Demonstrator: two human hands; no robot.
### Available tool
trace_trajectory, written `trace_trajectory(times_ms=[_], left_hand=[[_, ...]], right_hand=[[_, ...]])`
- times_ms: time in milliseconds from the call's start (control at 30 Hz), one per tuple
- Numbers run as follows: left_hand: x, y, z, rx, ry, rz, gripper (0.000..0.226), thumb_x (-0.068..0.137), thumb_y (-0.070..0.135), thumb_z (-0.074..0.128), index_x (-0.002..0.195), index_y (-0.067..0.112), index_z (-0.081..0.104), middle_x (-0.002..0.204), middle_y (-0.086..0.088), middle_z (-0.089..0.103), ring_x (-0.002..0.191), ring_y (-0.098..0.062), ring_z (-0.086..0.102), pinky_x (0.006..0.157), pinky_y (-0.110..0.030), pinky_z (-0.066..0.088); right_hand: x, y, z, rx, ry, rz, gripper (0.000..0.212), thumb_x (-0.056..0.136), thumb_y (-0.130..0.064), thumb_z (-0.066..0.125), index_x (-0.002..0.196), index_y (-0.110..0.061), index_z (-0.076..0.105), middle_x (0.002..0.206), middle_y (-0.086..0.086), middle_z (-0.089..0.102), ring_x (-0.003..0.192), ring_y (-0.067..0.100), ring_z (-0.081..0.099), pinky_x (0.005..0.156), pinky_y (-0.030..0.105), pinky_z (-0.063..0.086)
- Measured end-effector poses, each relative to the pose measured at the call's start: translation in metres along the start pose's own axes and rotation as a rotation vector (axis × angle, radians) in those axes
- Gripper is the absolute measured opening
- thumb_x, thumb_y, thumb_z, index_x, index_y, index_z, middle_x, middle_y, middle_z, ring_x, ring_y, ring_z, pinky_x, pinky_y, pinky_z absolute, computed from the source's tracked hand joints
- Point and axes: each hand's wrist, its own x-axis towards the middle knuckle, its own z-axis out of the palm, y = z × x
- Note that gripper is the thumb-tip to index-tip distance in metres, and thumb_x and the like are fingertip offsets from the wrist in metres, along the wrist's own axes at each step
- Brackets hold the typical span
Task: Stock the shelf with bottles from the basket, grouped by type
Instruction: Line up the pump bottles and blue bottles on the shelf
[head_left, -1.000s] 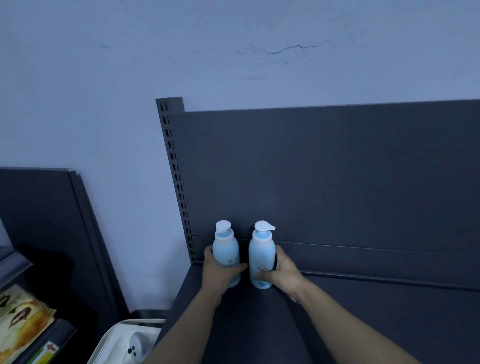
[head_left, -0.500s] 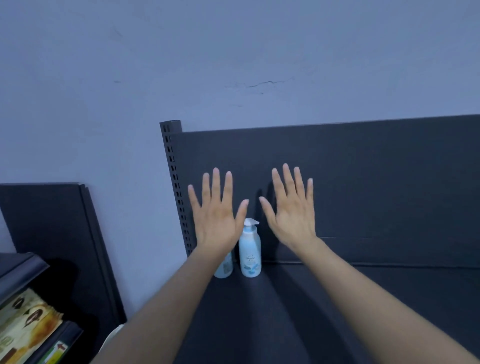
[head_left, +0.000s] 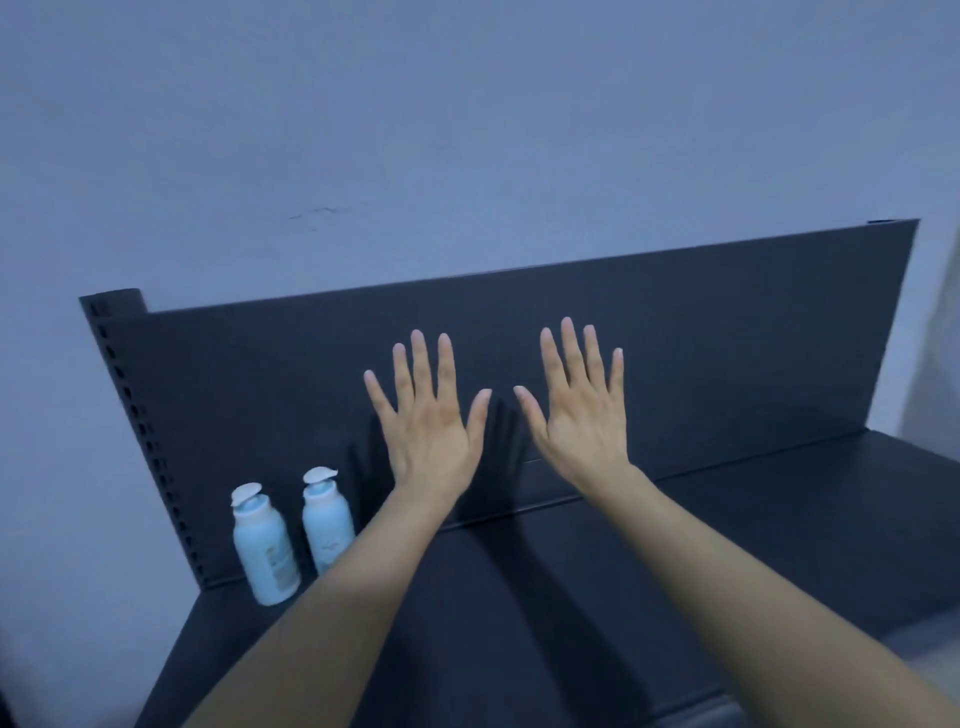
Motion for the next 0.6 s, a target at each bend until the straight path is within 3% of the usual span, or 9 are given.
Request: trace_trajectory(times_ms=[167,600], left_hand=[[-0.007,0.102,0.007,-0.083,-0.002,0.089,0.069,0.093,0.054,0.016,0.147,0.010,0.022,0.153,-0.017,0.024,0.141,-0.035,0.023,0.111,-0.055,-0.002],[-0.102,0.396,0.016,-0.381,-0.172,0.266,0.070,0.093,0.054,0.014,0.150,0.013,0.008,0.157,-0.016,0.008,0.145,-0.033,0.006,0.112,-0.054,-0.007]], right_hand=[[-0.022,0.099,-0.038,-0.087,0.016,0.087,0.068,0.093,-0.053,0.023,0.147,-0.012,0.023,0.156,0.012,0.018,0.144,0.031,0.013,0.115,0.052,0.008],[-0.146,0.352,-0.145,-0.252,-0.031,0.307,0.069,0.092,-0.053,0.024,0.148,-0.014,0.019,0.157,0.010,0.014,0.145,0.029,0.008,0.115,0.049,0.002]])
